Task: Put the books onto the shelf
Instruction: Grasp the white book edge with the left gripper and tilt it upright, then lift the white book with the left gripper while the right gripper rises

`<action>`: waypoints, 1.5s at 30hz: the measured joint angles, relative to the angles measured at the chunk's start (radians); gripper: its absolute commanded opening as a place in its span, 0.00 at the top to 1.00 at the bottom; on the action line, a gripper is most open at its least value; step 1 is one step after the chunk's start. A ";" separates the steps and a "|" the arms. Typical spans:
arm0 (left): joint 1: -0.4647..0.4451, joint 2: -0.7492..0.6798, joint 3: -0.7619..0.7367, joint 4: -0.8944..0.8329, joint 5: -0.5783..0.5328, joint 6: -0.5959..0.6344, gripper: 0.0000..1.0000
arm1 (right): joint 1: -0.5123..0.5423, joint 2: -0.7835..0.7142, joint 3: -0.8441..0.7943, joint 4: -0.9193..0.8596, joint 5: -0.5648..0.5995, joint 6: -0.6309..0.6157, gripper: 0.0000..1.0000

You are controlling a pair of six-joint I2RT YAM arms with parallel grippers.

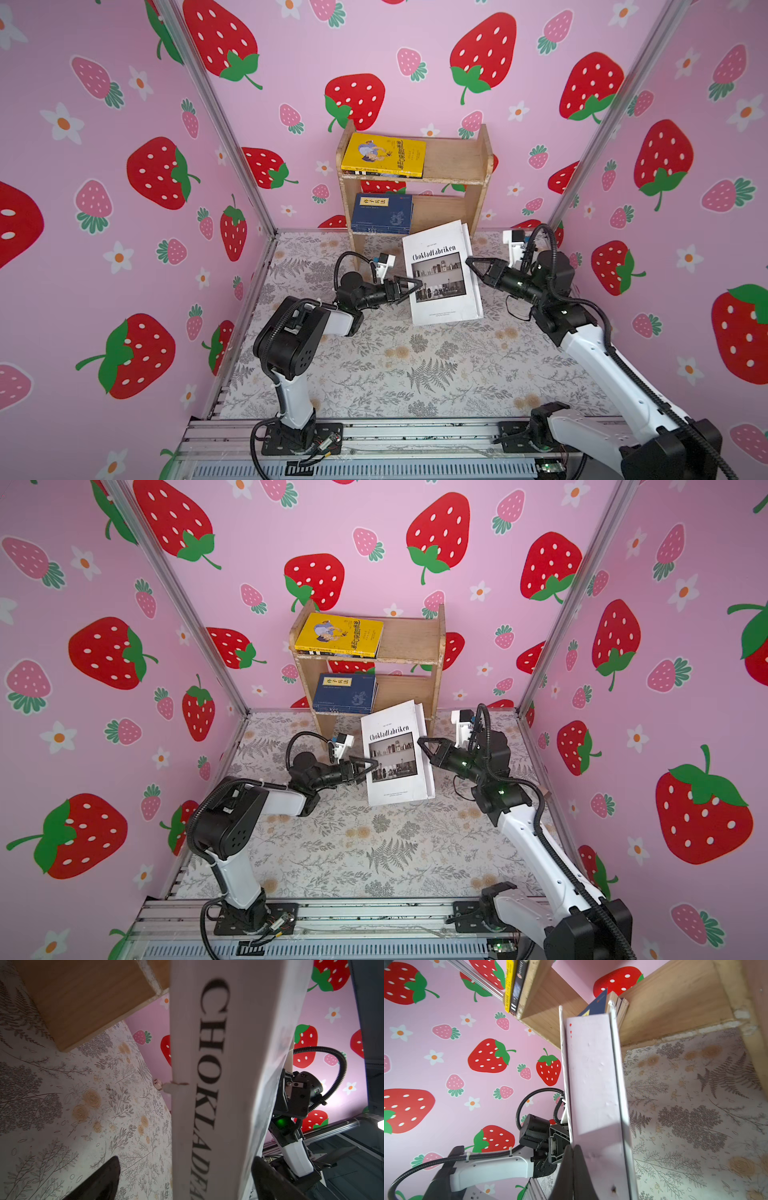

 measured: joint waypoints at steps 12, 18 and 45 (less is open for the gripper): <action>-0.004 -0.338 0.024 -0.118 0.018 0.029 0.25 | -0.046 0.056 0.026 0.110 -0.126 0.097 1.00; -0.024 -0.491 0.052 -0.422 -0.015 0.177 0.54 | -0.056 0.082 0.043 0.218 -0.182 0.159 1.00; 0.238 -0.908 0.251 -1.390 -0.611 0.462 0.88 | 0.090 0.550 0.910 -0.104 0.238 -0.237 0.32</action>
